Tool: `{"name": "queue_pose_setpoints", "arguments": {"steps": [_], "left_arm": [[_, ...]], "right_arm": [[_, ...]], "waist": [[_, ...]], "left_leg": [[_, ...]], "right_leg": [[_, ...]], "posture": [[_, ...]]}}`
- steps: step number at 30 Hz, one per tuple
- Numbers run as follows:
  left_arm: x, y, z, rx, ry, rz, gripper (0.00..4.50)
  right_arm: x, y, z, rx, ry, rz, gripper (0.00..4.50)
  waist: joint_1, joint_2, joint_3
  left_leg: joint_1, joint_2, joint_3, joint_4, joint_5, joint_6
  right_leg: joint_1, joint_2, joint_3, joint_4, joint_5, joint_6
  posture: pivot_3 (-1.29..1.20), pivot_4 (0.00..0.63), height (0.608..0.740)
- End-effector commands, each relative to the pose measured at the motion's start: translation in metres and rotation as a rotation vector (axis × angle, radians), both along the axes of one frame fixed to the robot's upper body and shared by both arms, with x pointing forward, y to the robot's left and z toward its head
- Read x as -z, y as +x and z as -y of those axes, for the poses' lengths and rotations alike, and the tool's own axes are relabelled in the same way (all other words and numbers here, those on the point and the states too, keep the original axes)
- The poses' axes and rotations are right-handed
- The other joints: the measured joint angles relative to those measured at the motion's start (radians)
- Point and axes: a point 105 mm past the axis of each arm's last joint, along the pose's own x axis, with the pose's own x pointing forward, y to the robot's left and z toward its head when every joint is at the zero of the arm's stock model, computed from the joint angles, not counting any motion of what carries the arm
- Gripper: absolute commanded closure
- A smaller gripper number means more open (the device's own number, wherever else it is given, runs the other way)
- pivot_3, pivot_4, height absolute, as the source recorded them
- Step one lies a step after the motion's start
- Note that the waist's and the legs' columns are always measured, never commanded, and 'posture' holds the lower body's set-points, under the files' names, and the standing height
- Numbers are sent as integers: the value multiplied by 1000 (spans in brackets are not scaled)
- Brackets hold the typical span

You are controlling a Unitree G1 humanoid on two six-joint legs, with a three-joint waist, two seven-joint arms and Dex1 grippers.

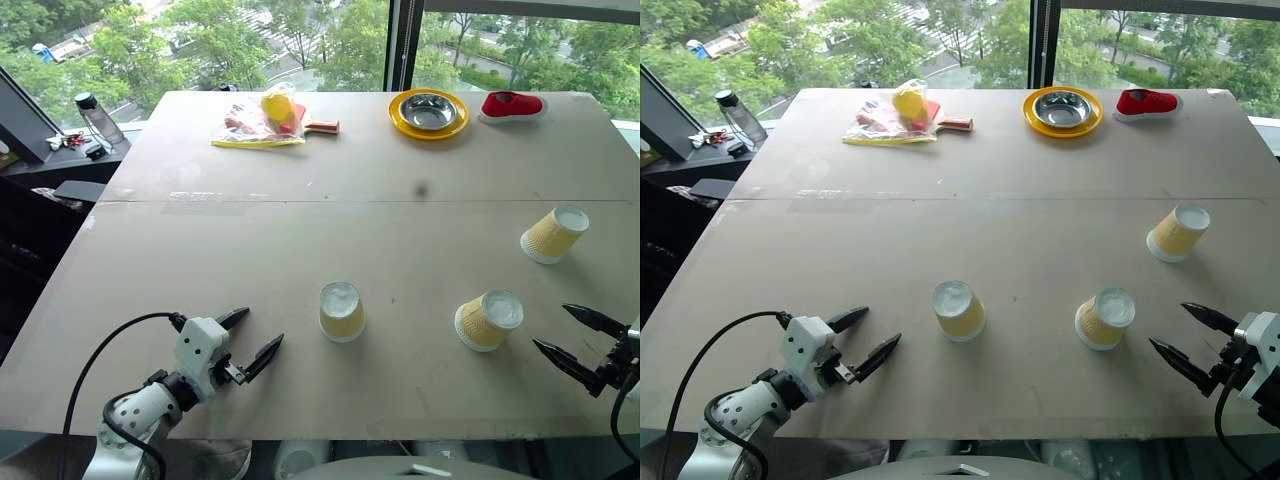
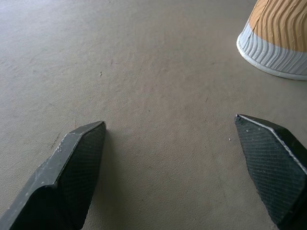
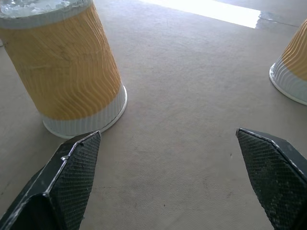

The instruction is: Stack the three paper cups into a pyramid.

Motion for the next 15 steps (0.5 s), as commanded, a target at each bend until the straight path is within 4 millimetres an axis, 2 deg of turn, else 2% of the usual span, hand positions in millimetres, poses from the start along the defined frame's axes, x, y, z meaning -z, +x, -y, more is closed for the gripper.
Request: {"name": "queue_pose_setpoints", "arguments": {"steps": [1, 15], "left_arm": [[-4, -2, 3, 41, 10, 2, 85], [-7, -3, -1, 86, 0, -2, 85]], "right_arm": [[-8, -3, 0, -11, 2, 31, 0], [-5, -8, -1, -11, 13, 34, 0]], "waist": [[0, 0, 0], [1, 0, 0]], "left_leg": [[0, 0, 0, 0, 0, 0], [-1, -1, -2, 0, 0, 0]], "right_leg": [[0, 0, 0, 0, 0, 0], [0, 1, -2, 0, 2, 3]], "posture": [[0, 150, 740], [0, 150, 740]]}}
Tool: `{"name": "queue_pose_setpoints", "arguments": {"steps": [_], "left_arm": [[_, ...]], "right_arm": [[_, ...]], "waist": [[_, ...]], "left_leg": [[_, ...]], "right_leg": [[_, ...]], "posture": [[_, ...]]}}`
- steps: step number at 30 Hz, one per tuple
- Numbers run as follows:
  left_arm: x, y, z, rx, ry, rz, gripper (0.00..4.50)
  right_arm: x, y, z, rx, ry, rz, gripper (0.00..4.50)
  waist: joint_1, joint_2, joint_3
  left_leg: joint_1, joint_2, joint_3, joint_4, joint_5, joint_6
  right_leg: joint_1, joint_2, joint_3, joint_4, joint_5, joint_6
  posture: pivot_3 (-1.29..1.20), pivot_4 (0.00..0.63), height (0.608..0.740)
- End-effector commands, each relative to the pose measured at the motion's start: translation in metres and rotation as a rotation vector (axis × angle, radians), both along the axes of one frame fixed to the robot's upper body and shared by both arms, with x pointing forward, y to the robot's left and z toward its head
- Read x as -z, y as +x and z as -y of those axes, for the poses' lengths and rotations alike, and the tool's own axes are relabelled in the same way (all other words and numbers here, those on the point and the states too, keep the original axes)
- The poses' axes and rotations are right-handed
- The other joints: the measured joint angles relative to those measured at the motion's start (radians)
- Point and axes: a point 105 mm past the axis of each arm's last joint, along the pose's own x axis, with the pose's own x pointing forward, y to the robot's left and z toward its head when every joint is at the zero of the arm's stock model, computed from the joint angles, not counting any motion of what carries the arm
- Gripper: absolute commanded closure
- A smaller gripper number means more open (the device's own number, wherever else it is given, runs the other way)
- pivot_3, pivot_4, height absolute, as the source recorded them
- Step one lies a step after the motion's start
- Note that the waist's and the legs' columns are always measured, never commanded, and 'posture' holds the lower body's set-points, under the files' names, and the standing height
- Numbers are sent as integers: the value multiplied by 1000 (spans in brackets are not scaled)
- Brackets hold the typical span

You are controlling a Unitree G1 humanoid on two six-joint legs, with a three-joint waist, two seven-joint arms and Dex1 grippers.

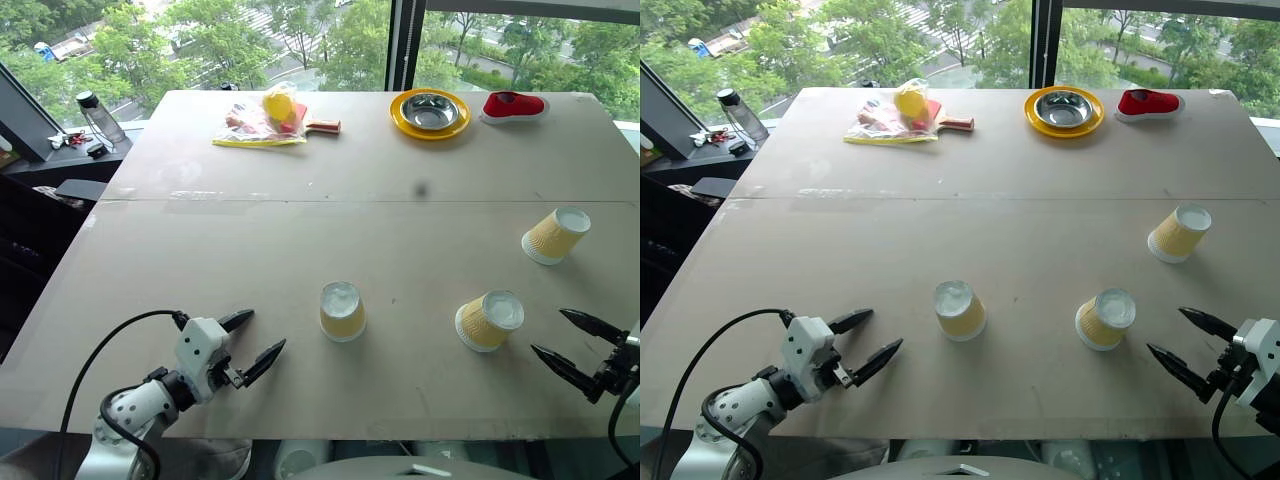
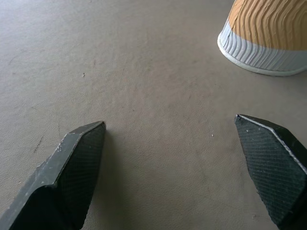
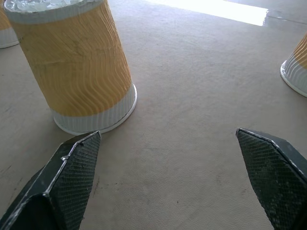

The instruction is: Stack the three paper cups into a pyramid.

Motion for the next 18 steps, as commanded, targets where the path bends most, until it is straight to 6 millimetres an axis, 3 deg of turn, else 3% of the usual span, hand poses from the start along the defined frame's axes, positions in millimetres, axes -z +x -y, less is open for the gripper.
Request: {"name": "queue_pose_setpoints", "arguments": {"steps": [1, 9, 18], "left_arm": [[-6, 1, -3, 3, 1, 24, 85], [-11, 1, -5, 6, -8, 53, 85], [-77, 10, 4, 266, -120, 158, 85]], "right_arm": [[-11, 0, 2, -4, -3, 44, 0], [-13, -4, -9, -51, 28, 28, 0], [-31, -1, -48, -183, 98, 52, 0]], "waist": [[0, 0, 0], [0, 0, 0], [5, 0, 0]], "left_leg": [[0, 0, 0, 0, 0, 0], [0, 0, -1, 0, 0, 0], [-1, 0, -3, 3, 0, 0]], "right_leg": [[0, 0, 0, 0, 0, 0], [0, 1, 0, 0, 0, 0], [0, 2, -3, 4, 0, 0]], "posture": [[0, 150, 740], [0, 150, 740], [0, 150, 740]]}}
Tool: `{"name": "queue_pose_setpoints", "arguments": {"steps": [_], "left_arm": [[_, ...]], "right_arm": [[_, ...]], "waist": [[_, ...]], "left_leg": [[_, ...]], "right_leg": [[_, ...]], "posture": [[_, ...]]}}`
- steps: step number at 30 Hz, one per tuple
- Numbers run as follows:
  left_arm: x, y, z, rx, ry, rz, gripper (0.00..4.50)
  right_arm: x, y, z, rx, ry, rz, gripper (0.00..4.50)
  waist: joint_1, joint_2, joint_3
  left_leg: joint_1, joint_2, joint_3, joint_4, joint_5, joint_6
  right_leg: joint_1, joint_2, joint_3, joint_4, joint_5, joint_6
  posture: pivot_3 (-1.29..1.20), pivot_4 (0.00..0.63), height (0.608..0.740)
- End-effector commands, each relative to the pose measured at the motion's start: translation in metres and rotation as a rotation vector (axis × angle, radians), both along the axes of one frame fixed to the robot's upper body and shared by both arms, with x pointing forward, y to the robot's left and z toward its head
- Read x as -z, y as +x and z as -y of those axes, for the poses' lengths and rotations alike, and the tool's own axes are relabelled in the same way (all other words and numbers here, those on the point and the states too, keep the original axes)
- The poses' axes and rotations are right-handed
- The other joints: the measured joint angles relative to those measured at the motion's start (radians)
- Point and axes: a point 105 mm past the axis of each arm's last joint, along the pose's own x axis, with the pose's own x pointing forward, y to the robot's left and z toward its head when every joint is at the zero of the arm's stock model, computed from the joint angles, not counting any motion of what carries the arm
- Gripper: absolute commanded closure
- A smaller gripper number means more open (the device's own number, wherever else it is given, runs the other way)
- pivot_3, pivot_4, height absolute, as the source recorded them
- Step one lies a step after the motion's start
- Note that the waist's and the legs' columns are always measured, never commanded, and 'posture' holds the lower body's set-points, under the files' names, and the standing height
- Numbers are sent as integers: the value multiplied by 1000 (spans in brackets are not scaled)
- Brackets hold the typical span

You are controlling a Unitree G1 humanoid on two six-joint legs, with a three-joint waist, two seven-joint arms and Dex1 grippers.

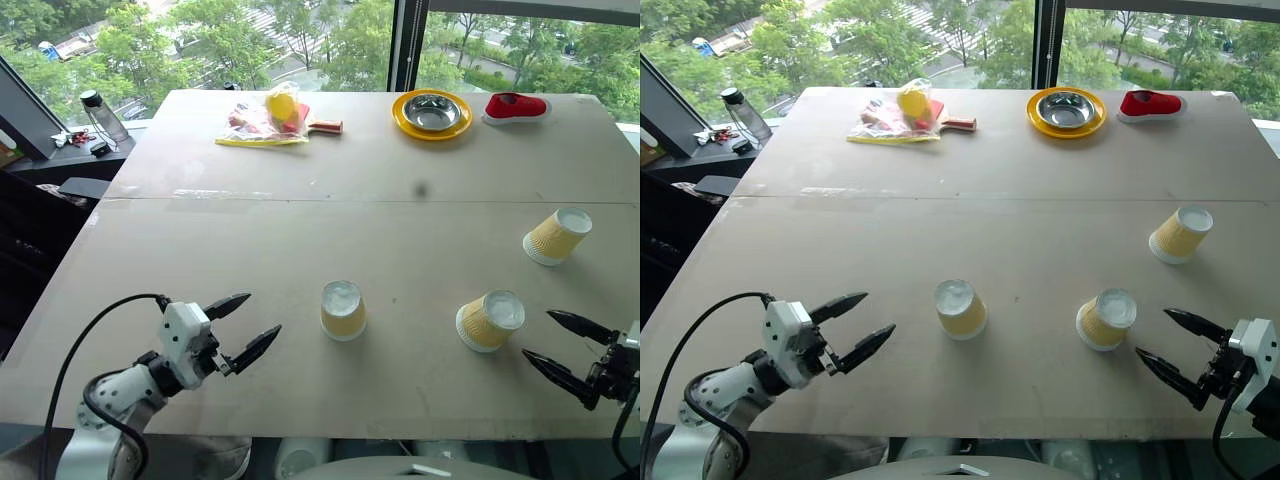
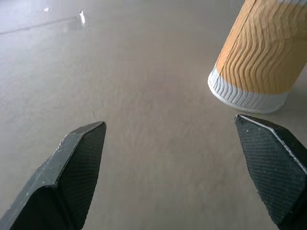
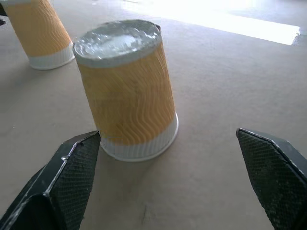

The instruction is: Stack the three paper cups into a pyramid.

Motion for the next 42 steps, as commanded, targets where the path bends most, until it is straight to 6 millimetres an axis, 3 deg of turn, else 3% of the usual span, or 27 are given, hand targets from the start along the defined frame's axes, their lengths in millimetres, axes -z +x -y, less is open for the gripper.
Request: {"name": "queue_pose_setpoints", "arguments": {"steps": [1, 6, 14, 28, 32, 39, 42], "left_arm": [[-29, -4, 5, 121, -14, 53, 85], [-77, -21, 19, 422, -16, 48, 85], [-93, -44, 32, 668, 59, -49, 85], [-101, -35, 35, 632, 62, -13, 85], [-101, -33, 35, 626, 64, -11, 85], [-95, -33, 35, 611, 67, -16, 85], [-94, -33, 35, 605, 66, -19, 0]], "right_arm": [[-10, 2, -15, -48, 20, 34, 0], [-16, 7, -35, -101, 31, 75, 0], [-15, 8, -35, -106, 21, 88, 0], [-5, 23, -42, -63, 50, 128, 0], [2, 23, -42, -81, 26, 63, 0], [-9, 32, -44, -70, 73, 108, 0], [-10, 33, -45, -83, 69, 115, 904]], "waist": [[-1, 0, 0], [-2, -3, 3], [-7, -1, 5], [-16, -3, 6], [-16, -3, 7], [-17, -3, 7], [-16, -3, 7]], "left_leg": [[0, 0, 0, 0, 0, 0], [-1, 0, -1, 1, 0, 0], [0, 1, -1, 1, 0, 0], [6, 1, 3, 2, 0, 0], [6, 1, 3, 2, 0, 0], [7, 1, 4, 2, 0, 0], [7, 1, 4, 2, 0, 0]], "right_leg": [[0, 1, 0, 0, 0, 0], [0, 5, 0, 1, 0, 0], [0, 8, -3, 2, 0, 0], [0, 9, 2, 11, 0, 0], [0, 8, 3, 11, 0, 0], [0, 8, 4, 12, 0, 0], [0, 8, 4, 12, 0, 0]], "posture": [[0, 150, 740], [0, 150, 740], [0, 150, 740], [0, 150, 740], [0, 150, 740], [0, 150, 740], [0, 150, 740]]}}
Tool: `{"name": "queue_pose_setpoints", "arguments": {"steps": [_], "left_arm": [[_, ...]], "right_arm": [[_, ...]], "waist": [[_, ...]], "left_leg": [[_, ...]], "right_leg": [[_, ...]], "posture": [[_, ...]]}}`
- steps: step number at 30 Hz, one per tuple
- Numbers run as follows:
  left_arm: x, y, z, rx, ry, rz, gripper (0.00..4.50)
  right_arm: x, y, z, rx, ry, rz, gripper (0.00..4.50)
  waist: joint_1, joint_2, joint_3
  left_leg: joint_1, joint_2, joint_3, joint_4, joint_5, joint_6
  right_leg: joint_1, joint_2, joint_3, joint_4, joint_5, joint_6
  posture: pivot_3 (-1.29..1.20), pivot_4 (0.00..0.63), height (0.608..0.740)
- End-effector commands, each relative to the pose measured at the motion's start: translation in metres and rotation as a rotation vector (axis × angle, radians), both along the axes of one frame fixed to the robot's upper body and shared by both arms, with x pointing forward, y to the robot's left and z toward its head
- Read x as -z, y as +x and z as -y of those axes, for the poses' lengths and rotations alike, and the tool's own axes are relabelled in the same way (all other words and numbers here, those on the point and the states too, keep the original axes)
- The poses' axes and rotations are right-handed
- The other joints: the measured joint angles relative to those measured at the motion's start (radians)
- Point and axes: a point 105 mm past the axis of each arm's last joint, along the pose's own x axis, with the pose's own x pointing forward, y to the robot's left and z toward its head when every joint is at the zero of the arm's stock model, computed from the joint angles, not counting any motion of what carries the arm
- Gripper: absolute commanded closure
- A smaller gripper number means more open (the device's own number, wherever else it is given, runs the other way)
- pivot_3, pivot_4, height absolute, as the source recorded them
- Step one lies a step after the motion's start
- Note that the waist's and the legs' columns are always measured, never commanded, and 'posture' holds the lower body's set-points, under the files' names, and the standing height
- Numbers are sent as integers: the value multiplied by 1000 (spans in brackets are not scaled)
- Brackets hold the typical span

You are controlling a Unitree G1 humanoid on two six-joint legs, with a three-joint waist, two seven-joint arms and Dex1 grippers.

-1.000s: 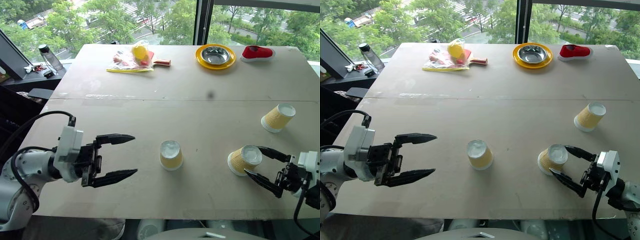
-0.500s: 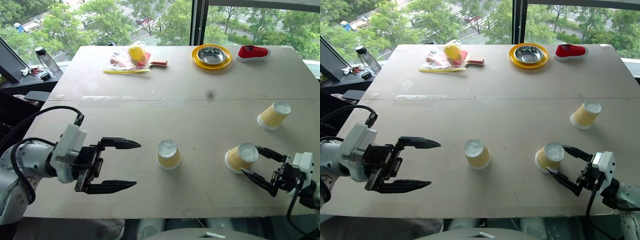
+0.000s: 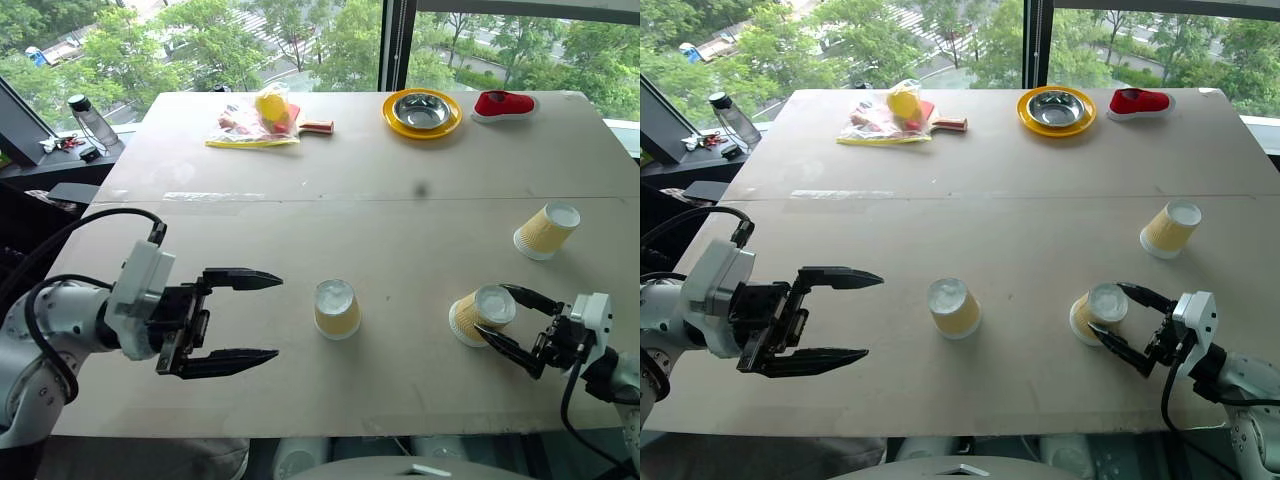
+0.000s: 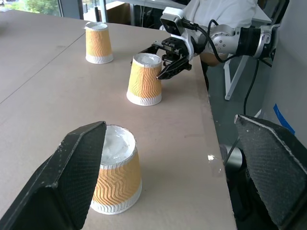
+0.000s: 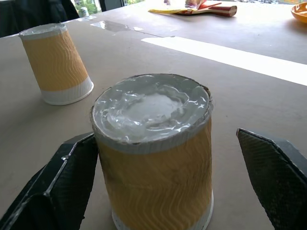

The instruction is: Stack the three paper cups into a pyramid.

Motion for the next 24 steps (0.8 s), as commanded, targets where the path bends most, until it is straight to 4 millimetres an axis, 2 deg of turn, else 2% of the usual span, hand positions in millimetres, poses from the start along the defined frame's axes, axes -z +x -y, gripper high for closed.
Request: {"name": "queue_pose_setpoints", "arguments": {"steps": [1, 2, 4, 7, 11, 15, 18, 20, 24], "left_arm": [[-3, -3, 2, 7, 9, 34, 0], [-3, -3, 1, 2, 9, 34, 0], [-2, -2, 0, -8, 7, 37, 0], [-5, 0, -1, -31, -15, 45, 0], [-7, 8, -8, -104, -36, 62, 0], [-9, 26, -30, -255, -46, 86, 0], [-13, 34, -37, -310, -63, 91, 0], [-18, 41, -41, -355, -78, 98, 0], [-23, 55, -44, -441, -90, 96, 0]], "right_arm": [[-8, 0, -2, -14, 16, 32, 1325], [-9, 1, -3, -16, 17, 37, 1860], [-11, 3, -5, -16, 15, 50, 2656], [-16, 8, -12, -34, 12, 79, 2656], [-31, 32, -35, -48, 36, 122, 2656], [-46, 83, -81, -62, 30, 153, 2656], [-52, 114, -115, -97, -2, 169, 2656], [-56, 133, -135, -123, -25, 175, 2656], [-56, 158, -160, -152, -50, 136, 2656]], "waist": [[0, 0, 0], [1, 0, 0], [0, 0, 0], [0, 0, 0], [-7, -1, 1], [-16, 0, 2], [-19, -1, 3], [-19, -2, 5], [-20, -3, 5]], "left_leg": [[0, 0, 0, 0, 0, 0], [0, 0, 0, 0, 0, 0], [0, 0, 0, 0, 0, 0], [0, 0, 0, 0, 0, 0], [1, 0, 1, 0, 0, 0], [3, 1, 2, 0, 0, 0], [1, 1, 0, 0, 0, 0], [-1, 0, -1, 0, 0, -1], [-14, 0, -2, 0, 6, -10]], "right_leg": [[0, 0, 0, 0, 0, 0], [0, 0, 0, 0, 0, 0], [0, 0, 0, 0, 0, 0], [0, 0, 0, 0, 0, 0], [0, 0, 2, 1, 0, 0], [-1, 1, 3, 3, 0, 0], [-2, 2, 1, 3, 0, 0], [-5, 2, 0, 3, 0, 0], [-17, 2, -1, 5, 0, 1]], "posture": [[0, 150, 740], [0, 150, 740], [0, 150, 740], [0, 150, 740], [0, 150, 740], [0, 150, 740], [0, 150, 740], [0, 150, 740], [0, 150, 740]]}}
